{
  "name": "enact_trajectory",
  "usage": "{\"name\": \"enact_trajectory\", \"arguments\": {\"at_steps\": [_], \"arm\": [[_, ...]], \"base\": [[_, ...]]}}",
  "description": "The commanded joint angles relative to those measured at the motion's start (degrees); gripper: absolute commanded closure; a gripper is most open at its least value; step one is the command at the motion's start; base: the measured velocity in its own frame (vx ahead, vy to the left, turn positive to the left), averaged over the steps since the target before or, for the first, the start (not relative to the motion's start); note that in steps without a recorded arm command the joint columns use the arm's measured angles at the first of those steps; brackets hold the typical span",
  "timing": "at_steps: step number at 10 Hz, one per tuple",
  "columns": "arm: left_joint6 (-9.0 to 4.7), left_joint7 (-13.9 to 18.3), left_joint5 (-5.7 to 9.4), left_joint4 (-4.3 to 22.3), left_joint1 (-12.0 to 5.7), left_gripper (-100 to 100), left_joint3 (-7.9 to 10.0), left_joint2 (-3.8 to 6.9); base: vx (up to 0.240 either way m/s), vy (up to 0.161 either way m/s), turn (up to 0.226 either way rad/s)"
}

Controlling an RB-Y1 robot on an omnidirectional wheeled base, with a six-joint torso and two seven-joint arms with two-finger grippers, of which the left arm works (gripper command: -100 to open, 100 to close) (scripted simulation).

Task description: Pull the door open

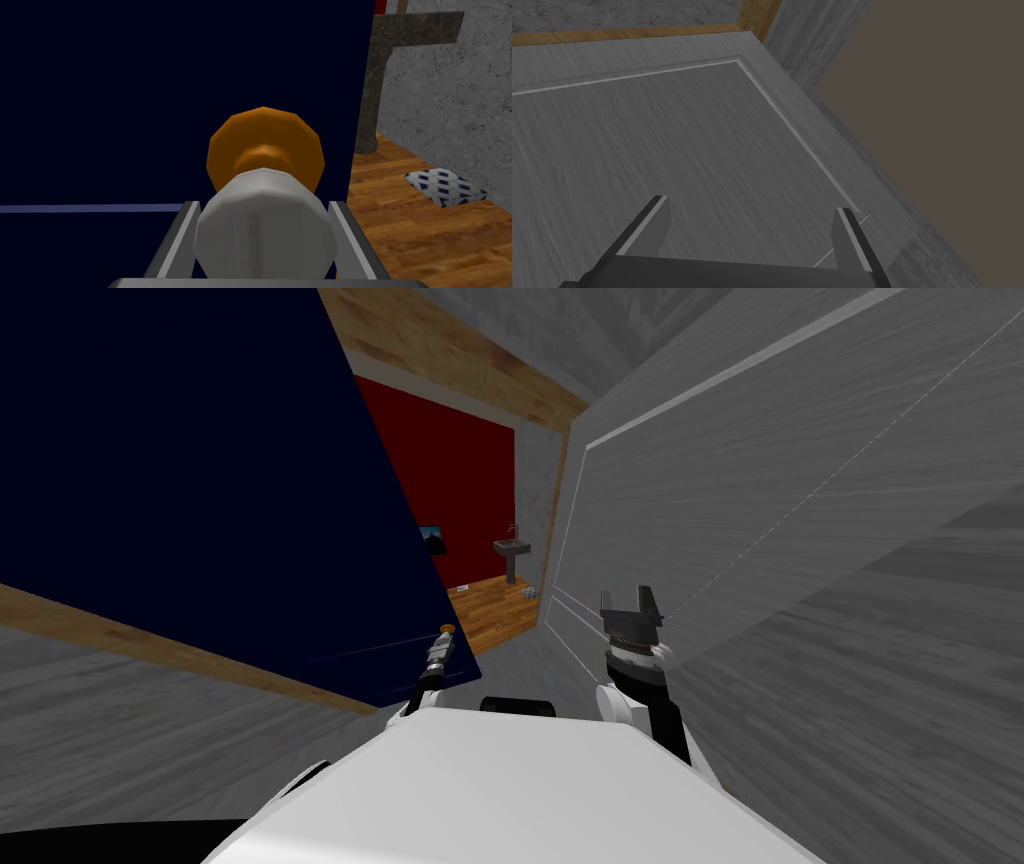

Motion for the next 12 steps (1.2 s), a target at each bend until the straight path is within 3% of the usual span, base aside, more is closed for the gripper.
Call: {"name": "enact_trajectory", "arguments": {"at_steps": [1, 7, 8, 12], "arm": [[-0.81, 1.8, -0.46, 0.6, 0.33, 100, -1.62, 0.65], [-2.74, 7.4, -1.53, -0.3, 2.31, 100, -6.36, 4.59], [-2.3, 6.7, -1.39, -0.2, 2.22, 100, -5.9, 4.17], [-5.32, 10.6, -2.88, -0.6, 4.08, 100, -9.82, 7.15]], "base": [[-0.202, 0.019, -0.129], [-0.22, 0.045, -0.14], [-0.097, 0.017, -0.034], [-0.214, 0.038, -0.118]]}}
